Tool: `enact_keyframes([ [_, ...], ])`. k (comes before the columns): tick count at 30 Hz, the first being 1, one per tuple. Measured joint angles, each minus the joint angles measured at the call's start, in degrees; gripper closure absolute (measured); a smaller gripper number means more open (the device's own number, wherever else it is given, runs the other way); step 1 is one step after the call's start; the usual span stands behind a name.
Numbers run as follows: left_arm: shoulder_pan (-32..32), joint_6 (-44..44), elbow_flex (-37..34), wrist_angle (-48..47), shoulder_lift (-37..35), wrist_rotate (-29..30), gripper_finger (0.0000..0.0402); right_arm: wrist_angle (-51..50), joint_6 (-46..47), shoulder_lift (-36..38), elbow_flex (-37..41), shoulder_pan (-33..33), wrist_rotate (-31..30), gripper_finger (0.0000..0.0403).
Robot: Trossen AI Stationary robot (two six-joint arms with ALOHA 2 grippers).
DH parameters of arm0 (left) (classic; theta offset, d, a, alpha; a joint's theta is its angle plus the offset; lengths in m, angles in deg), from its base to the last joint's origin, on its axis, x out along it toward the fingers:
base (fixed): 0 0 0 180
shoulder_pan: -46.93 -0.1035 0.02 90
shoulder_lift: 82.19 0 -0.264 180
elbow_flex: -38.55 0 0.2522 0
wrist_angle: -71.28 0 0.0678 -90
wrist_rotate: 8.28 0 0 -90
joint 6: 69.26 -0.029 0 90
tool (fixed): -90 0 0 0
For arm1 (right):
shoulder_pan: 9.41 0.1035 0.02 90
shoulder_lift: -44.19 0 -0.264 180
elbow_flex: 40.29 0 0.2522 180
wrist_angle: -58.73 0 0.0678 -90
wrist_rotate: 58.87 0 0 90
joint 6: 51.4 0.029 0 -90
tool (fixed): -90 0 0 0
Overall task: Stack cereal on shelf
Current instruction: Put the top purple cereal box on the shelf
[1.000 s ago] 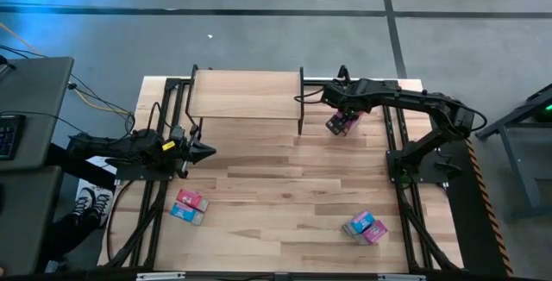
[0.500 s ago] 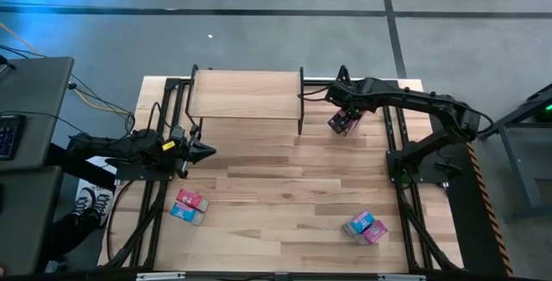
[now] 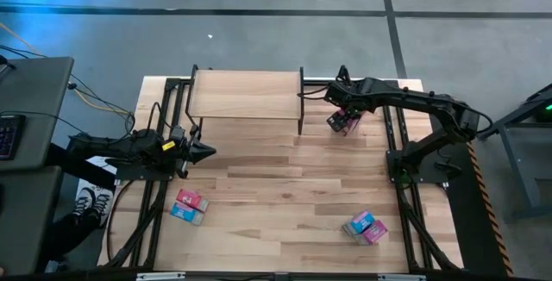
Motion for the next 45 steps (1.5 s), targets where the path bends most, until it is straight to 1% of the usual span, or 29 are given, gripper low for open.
enact_keyframes([
  [6,-0.01,0.02,0.00,0.00,0.02,0.00,0.0398,0.20,-0.01,-1.74,0.00,0.00,-0.37,0.0141],
  [15,-0.02,-0.02,0.00,0.02,0.00,-0.01,0.0398,0.11,-0.02,-2.35,0.00,0.00,-1.07,0.0145],
  [18,-0.02,0.00,0.00,0.02,0.01,-0.01,0.0398,0.03,-0.02,-2.84,0.00,0.00,-1.24,0.0156],
  [23,-0.01,0.00,0.01,0.02,0.01,0.00,0.0398,-0.24,-0.07,-4.55,-0.05,0.02,-1.93,0.0182],
  [30,0.00,0.00,0.00,0.02,0.00,-0.02,0.0398,-0.21,-0.59,-4.34,-0.07,0.02,-1.76,0.0218],
  [35,-0.02,0.00,0.02,0.02,0.00,-0.02,0.0398,-0.44,-1.05,-4.17,-0.07,0.02,-2.03,0.0265],
  [40,-0.02,0.02,0.01,0.02,0.00,-0.01,0.0398,-0.82,-1.23,-3.17,-0.80,0.00,-0.04,0.0313],
  [42,-0.02,0.00,0.00,0.01,0.02,-0.02,0.0398,-1.36,-1.59,-2.81,-1.85,0.00,0.34,0.0324],
  [45,-0.02,0.00,0.00,0.00,0.02,-0.02,0.0398,-1.73,-1.91,-2.41,-3.86,0.00,2.37,0.0329],
])
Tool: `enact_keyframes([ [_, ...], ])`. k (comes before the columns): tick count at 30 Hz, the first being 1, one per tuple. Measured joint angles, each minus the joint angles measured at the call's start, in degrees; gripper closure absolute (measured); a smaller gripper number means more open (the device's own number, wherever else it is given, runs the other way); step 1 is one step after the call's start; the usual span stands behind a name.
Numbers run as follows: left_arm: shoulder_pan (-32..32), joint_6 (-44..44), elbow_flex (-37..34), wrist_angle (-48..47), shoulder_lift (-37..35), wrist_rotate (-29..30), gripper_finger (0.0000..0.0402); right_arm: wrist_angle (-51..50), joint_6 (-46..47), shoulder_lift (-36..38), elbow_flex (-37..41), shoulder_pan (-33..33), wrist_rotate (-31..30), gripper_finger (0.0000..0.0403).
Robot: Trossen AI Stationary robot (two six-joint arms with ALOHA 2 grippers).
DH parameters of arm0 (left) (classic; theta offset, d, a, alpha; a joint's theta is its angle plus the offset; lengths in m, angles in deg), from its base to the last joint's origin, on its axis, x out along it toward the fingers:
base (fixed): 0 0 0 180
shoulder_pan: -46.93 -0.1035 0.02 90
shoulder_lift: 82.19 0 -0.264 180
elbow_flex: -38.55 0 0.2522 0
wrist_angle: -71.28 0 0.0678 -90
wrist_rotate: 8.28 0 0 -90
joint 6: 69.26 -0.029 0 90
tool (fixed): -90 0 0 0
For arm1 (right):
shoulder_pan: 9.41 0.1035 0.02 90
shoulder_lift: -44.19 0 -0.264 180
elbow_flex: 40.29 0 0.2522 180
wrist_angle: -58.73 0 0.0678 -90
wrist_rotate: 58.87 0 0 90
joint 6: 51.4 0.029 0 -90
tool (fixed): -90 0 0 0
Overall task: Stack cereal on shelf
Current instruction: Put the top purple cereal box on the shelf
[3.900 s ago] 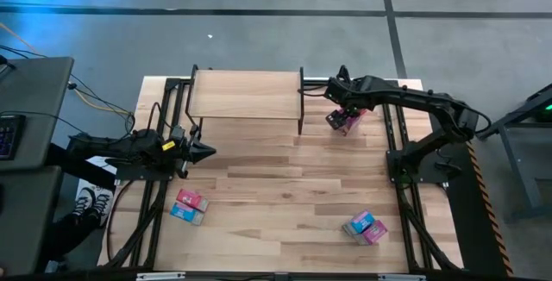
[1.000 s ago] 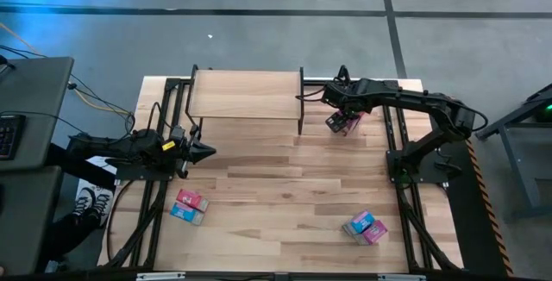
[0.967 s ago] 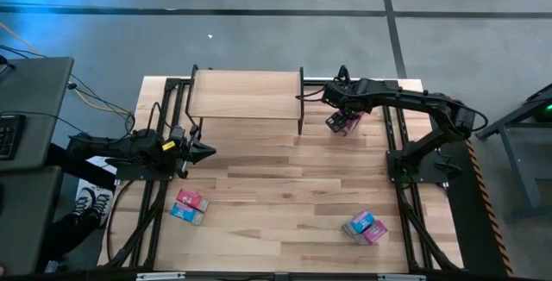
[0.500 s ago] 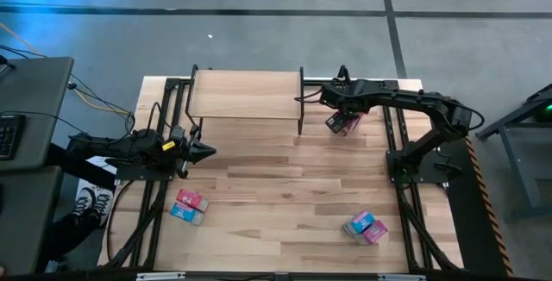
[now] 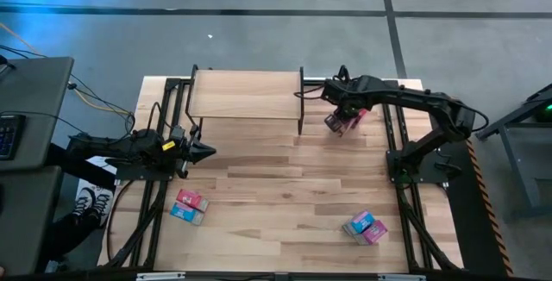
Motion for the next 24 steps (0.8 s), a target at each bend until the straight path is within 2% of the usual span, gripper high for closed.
enact_keyframes([
  [5,0.02,0.01,0.00,0.00,-0.01,0.02,0.0398,-2.28,-3.56,-0.02,-4.38,0.00,5.42,0.0330],
  [9,0.02,0.00,0.00,0.02,-0.02,0.02,0.0398,-5.06,-9.89,-0.02,-9.10,0.05,14.45,0.0331],
  [15,0.02,0.00,0.00,0.00,-0.02,0.00,0.0398,-9.25,-17.37,-0.02,-21.39,1.50,24.89,0.0331],
  [20,0.00,0.00,0.00,0.02,-0.01,0.00,0.0398,-10.65,-22.44,0.02,-34.83,2.47,25.86,0.0331],
  [24,0.01,0.00,0.00,0.01,-0.02,0.02,0.0398,-3.89,-22.78,-1.36,-43.25,2.47,21.62,0.0331],
])
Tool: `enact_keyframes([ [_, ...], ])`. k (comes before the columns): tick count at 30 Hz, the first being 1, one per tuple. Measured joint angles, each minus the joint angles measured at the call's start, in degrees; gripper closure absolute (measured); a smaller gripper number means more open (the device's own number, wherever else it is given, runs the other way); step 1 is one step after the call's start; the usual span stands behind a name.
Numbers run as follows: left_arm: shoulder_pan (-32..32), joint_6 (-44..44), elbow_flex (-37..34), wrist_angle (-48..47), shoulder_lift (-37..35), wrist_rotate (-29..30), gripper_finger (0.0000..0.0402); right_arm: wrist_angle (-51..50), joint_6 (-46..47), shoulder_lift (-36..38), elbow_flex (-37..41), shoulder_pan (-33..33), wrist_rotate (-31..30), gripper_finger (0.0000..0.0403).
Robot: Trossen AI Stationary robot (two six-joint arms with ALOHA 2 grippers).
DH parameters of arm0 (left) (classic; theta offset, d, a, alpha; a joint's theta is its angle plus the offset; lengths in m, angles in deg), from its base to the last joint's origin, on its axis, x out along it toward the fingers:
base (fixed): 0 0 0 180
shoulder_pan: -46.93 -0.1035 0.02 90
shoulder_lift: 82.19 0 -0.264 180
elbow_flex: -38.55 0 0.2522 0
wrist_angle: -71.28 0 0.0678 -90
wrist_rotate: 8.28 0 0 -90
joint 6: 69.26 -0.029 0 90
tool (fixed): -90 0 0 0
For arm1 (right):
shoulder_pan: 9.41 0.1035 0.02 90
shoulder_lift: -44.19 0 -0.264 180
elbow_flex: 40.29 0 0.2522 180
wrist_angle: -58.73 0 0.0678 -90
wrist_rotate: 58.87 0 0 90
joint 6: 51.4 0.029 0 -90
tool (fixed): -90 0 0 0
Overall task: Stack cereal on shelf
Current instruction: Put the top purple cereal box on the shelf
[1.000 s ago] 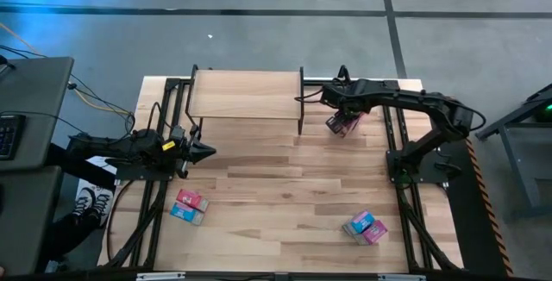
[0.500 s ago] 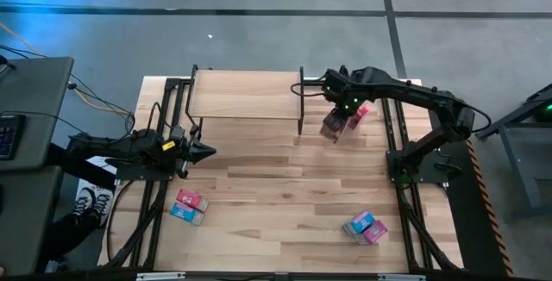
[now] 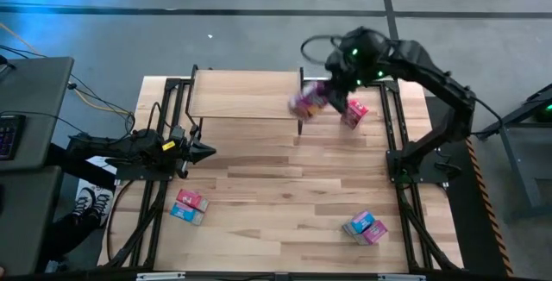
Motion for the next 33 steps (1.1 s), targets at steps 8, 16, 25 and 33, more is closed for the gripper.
enact_keyframes([
  [8,-0.01,0.01,0.00,0.01,0.00,-0.02,0.0398,-0.52,-6.59,-10.48,-9.70,0.13,-10.09,0.0331],
  [16,0.00,0.01,0.00,0.01,0.00,-0.01,0.0398,-2.98,-12.56,-19.76,-12.14,0.11,-18.30,0.0331],
  [25,0.00,0.02,0.00,0.01,0.00,0.00,0.0398,0.03,-19.34,-23.80,-12.14,-0.14,-23.24,0.0331],
  [33,0.02,0.00,0.00,0.01,0.00,0.01,0.0398,0.74,-21.36,-25.61,-12.14,-1.57,-24.80,0.0331],
])
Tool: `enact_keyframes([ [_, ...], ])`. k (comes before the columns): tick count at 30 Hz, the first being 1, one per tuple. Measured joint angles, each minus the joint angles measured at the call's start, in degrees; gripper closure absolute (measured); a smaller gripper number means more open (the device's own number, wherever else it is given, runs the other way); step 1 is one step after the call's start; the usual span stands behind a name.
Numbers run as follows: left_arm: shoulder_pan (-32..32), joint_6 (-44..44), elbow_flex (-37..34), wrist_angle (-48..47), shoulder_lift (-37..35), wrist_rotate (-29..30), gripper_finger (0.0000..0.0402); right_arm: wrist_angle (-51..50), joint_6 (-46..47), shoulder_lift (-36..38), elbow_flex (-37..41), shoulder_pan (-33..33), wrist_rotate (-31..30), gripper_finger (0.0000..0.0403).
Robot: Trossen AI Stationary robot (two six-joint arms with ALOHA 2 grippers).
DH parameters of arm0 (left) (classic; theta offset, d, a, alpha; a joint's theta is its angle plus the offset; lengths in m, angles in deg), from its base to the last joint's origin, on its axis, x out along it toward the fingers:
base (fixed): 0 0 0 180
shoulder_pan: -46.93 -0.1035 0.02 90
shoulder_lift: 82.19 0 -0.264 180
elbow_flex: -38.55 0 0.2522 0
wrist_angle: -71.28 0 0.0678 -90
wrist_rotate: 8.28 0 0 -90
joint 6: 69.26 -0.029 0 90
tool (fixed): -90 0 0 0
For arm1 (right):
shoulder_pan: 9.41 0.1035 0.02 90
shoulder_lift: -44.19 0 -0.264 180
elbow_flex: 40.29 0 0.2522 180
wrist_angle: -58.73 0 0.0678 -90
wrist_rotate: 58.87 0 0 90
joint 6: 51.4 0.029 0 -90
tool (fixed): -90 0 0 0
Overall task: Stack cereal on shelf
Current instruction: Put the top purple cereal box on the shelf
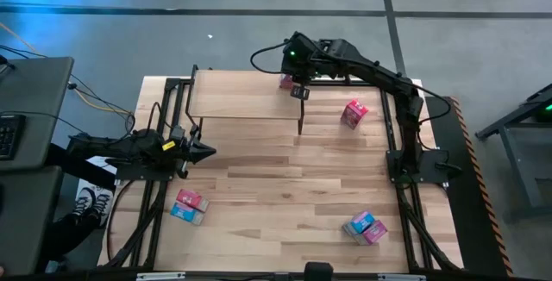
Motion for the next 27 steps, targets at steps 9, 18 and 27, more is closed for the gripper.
enact_keyframes([
  [9,-0.01,-0.02,0.00,0.00,0.00,-0.01,0.0398,-0.15,-0.10,-0.04,-0.02,-0.20,0.75,0.0331],
  [18,-0.02,0.02,0.00,0.00,0.02,0.00,0.0398,0.30,0.45,-0.07,-0.02,-0.24,2.26,0.0292],
  [27,0.00,-0.02,0.00,0.00,0.00,0.00,0.0398,0.14,0.51,-0.13,-0.02,-0.22,2.68,0.0202],
])
